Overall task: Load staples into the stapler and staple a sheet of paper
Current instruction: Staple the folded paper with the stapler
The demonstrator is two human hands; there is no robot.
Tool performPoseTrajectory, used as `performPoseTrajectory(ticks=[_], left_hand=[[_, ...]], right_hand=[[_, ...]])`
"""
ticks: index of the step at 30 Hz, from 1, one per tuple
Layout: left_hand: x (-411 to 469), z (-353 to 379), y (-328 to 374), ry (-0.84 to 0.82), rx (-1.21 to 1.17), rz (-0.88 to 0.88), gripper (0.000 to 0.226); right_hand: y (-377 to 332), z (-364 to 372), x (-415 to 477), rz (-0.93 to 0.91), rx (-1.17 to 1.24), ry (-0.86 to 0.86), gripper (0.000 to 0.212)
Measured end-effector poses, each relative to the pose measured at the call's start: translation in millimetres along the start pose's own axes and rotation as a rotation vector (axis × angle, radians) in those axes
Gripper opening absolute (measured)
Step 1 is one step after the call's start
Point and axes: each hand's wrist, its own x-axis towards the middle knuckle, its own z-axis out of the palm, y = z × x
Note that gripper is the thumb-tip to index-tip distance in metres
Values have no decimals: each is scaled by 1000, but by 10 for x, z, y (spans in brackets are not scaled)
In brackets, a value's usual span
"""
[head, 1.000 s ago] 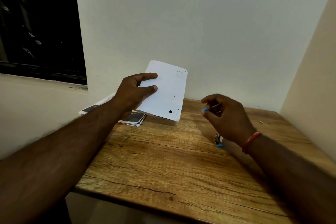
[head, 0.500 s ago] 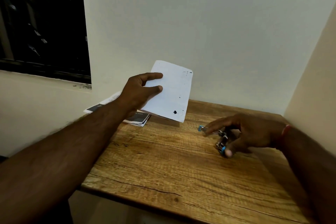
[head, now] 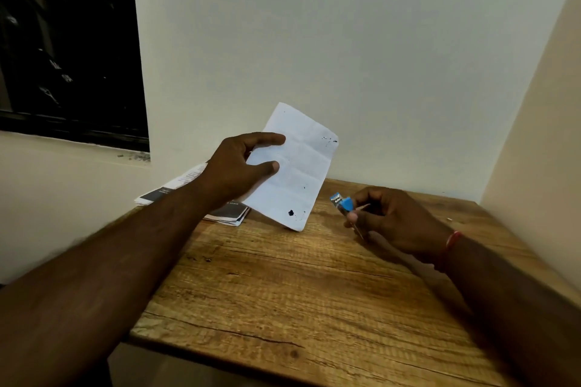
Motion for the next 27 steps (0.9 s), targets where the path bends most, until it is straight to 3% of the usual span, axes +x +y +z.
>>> performPoseTrajectory(ticks=[5, 11, 19, 27], left_hand=[[-25, 56, 89, -84, -37, 84, 51], [-51, 88, 113, -110, -66, 106, 52], [-71, 113, 101, -223, 7, 110, 55], [-91, 166, 101, -291, 5, 100, 55]], right_hand=[[2, 48, 11, 37, 361, 85, 40], [63, 48, 29, 51, 526, 70, 43], [19, 24, 51, 86, 769, 155, 63], [25, -8, 63, 71, 881, 126, 50]])
